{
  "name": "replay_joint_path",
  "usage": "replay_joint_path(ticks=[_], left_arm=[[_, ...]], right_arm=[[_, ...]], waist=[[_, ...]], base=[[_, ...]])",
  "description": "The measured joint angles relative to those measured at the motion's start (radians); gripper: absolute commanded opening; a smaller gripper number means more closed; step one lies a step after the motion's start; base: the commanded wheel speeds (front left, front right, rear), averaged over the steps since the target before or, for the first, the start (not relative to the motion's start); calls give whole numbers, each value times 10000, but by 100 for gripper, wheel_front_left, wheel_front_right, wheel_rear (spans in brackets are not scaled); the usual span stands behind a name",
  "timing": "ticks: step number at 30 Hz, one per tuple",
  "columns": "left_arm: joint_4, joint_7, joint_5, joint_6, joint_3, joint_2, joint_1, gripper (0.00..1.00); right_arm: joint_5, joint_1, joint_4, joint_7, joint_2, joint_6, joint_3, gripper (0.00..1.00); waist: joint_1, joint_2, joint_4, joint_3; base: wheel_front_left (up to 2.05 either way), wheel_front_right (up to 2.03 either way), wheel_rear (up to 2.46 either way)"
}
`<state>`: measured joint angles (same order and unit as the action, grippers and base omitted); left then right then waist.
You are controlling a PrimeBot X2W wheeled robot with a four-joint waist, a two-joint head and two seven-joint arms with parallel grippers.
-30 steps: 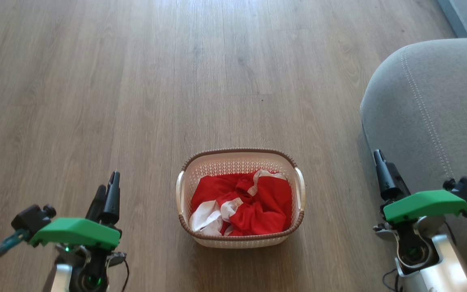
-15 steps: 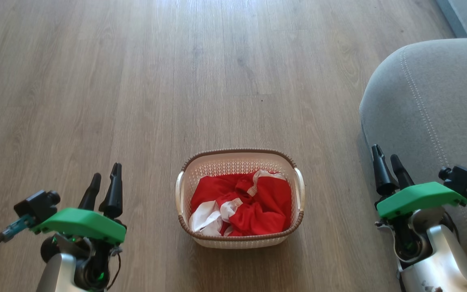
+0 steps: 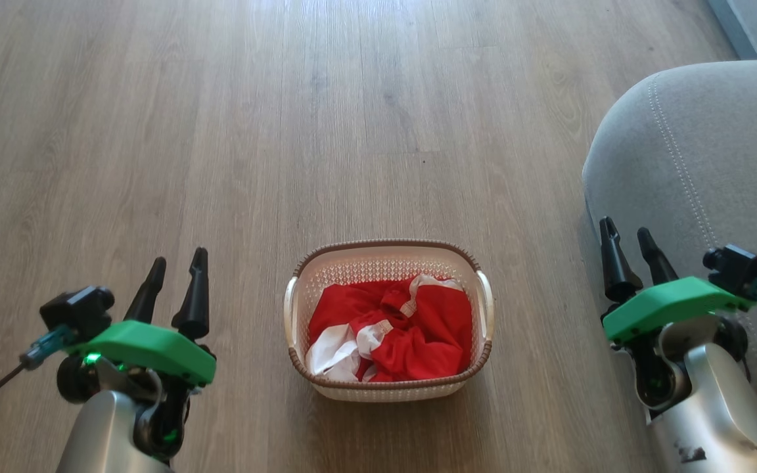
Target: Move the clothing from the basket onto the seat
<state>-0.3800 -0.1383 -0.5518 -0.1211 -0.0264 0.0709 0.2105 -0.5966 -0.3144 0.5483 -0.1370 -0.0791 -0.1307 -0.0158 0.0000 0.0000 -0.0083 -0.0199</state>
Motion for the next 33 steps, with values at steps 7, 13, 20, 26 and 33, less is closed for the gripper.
replay_joint_path(ticks=[7, 13, 20, 26, 33], left_arm=[[-8, -217, 803, -2, -82, 13, 198, 100], [-161, -360, 1402, -4, -121, 13, 386, 100], [-577, -577, 2121, -79, -153, 12, 472, 100], [-673, -763, 2826, -79, -148, 8, 776, 100], [-888, -922, 3591, -81, -46, -25, 884, 100]], right_arm=[[840, -284, 123, -180, -6, 0, 58, 100], [1363, -508, 426, -355, -40, 0, 322, 100], [2048, -813, 780, -579, -203, 0, 518, 100], [2748, -1084, 972, -750, -240, 0, 577, 100], [3664, -1290, 1181, -957, -261, 0, 433, 100]], waist=[[0, 0, -11, -9], [0, 0, -10, -11], [0, 0, -21, -11], [0, 0, -28, -11], [0, 0, -24, 1]], base=[[0, 0, 0], [0, 0, 0], [0, 0, 0], [0, 0, 0], [0, 0, 0]])
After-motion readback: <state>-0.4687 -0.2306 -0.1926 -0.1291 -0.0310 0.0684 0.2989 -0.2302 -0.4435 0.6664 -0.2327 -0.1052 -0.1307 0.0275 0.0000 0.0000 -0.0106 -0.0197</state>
